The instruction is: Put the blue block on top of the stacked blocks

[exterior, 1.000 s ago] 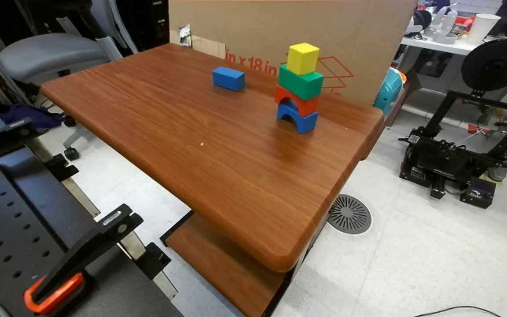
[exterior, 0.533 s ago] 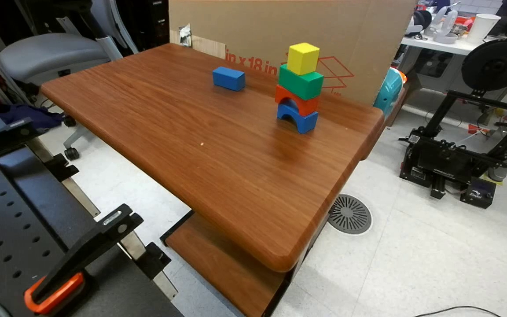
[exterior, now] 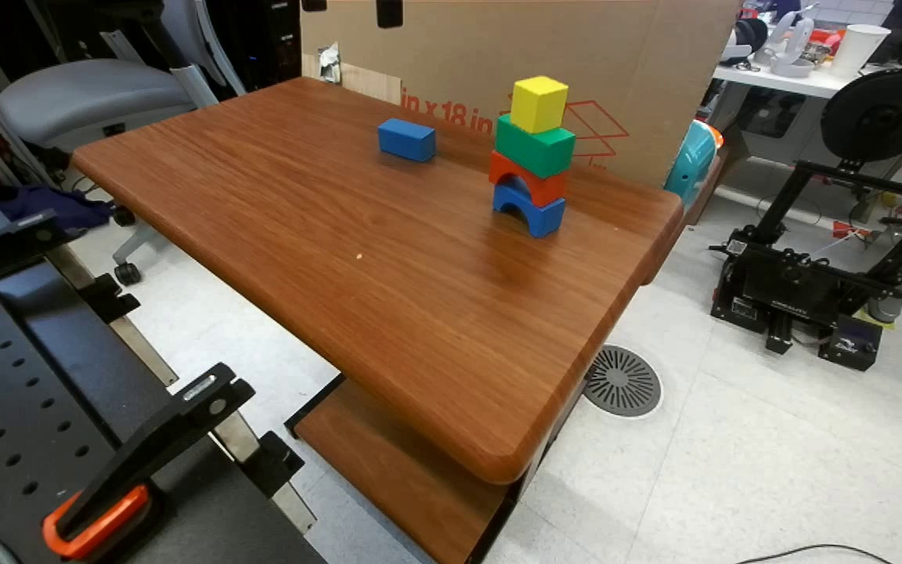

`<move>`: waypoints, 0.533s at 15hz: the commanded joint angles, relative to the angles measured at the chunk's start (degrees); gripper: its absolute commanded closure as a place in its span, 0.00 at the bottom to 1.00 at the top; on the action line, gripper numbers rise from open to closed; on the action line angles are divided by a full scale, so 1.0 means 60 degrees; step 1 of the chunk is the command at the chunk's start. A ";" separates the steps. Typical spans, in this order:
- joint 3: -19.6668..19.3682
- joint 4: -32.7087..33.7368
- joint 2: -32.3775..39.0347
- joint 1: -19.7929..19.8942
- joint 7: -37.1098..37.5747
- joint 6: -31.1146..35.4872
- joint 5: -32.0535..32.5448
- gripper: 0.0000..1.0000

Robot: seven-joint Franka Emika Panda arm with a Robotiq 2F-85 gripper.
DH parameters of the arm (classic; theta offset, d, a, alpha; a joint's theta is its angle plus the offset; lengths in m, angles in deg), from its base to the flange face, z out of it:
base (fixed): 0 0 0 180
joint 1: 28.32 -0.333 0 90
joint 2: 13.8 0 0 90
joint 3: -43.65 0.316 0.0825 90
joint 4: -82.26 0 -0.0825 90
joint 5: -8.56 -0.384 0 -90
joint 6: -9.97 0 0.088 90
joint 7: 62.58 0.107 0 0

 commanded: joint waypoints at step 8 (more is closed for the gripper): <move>-0.0237 0.1689 0.2071 -0.0019 -0.0230 0.0124 0.0644 0.00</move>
